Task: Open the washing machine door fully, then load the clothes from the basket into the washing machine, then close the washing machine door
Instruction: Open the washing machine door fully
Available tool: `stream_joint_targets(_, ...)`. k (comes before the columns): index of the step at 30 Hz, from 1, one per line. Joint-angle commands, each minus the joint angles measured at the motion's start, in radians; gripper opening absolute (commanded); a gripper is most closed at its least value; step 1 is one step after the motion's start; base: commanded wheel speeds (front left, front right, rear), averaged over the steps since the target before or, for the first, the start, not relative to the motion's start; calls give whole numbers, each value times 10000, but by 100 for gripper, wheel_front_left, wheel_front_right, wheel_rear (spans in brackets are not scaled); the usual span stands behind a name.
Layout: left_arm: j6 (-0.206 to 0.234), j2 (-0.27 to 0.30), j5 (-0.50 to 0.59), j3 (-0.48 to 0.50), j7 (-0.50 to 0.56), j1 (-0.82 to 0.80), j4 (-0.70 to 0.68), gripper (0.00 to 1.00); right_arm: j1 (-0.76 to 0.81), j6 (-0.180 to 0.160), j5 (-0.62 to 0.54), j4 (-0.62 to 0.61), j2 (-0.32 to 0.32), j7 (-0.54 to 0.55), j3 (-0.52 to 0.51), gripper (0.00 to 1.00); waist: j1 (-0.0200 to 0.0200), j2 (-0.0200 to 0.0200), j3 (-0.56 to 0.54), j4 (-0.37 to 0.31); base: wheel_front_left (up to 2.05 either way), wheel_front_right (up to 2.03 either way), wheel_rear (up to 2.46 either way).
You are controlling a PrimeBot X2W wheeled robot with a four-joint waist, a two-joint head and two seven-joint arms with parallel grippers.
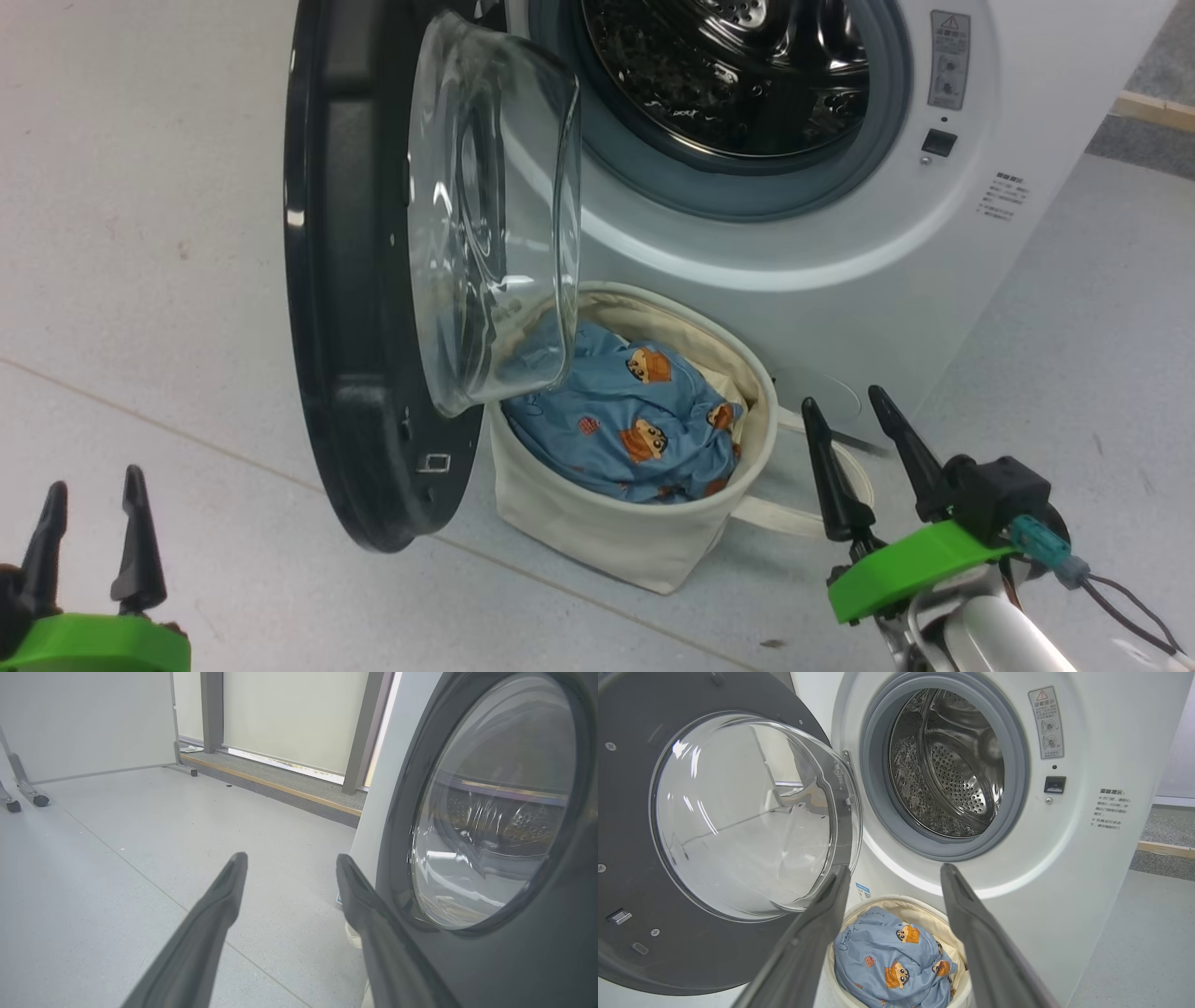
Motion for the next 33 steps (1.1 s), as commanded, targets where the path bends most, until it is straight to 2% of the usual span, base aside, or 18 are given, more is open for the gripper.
stream_joint_targets(1,-57,378,-99,279,-120,-451,-275,76,-99,73,74,-269,40,-124,150,100,0,0,-27,-8,0,0,0)
stream_joint_targets(2,-57,391,-132,234,-120,-466,-297,0,-94,73,88,-261,49,-124,142,100,0,0,-40,-11,0,0,0)
stream_joint_targets(8,-57,293,-323,-52,-120,-746,-1522,0,-41,73,130,-265,100,-124,106,100,0,0,-163,14,0,0,0)
stream_joint_targets(13,-57,-47,-380,-532,-120,-1258,-3356,0,-53,73,131,-351,124,-124,73,100,0,0,-177,-2,0,0,0)
stream_joint_targets(22,-57,-838,194,-2447,-120,-1515,-5758,0,-52,73,187,-435,119,-124,29,100,0,0,-152,-215,0,0,0)
stream_joint_targets(28,-57,-983,500,-3592,-120,-1187,-5890,0,-52,73,175,-515,73,-124,-18,100,0,0,-83,-357,0,0,0)
stream_joint_targets(33,-54,-1018,577,-4396,-120,-798,-4863,0,-83,73,169,-552,28,-124,-65,100,0,0,34,-434,0,0,0)
